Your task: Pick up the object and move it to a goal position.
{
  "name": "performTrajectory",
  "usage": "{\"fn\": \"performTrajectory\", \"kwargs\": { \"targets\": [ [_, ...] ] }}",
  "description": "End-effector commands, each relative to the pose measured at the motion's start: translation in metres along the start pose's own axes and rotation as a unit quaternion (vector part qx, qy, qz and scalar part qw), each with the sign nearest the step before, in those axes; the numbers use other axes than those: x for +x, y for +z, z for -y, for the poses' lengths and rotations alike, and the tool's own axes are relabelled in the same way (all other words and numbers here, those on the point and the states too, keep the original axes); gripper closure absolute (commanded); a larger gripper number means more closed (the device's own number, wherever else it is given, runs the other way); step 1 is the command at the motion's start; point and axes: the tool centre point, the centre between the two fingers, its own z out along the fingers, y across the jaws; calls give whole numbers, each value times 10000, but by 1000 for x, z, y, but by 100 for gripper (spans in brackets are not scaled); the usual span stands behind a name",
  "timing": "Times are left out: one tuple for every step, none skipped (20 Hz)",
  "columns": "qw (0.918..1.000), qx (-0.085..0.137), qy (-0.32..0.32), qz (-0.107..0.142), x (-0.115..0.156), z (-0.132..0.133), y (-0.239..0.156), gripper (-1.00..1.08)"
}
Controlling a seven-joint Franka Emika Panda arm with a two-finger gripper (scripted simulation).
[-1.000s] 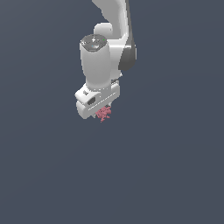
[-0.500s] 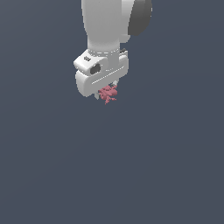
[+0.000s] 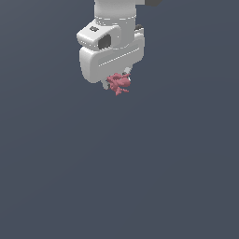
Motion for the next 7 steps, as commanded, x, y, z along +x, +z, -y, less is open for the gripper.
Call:
{"fn": "performTrajectory", "kwargs": {
  "targets": [
    [10000,5,2,4,1,1,-9,108],
    [10000,5,2,4,2,2,-11,108],
    [10000,5,2,4,2,2,-13,108],
    [10000,5,2,4,2,2,-15,108],
    [10000,5,2,4,3,2,-15,108],
    [10000,5,2,4,3,2,-15,108],
    [10000,5,2,4,3,1,-15,108]
  ]
}}
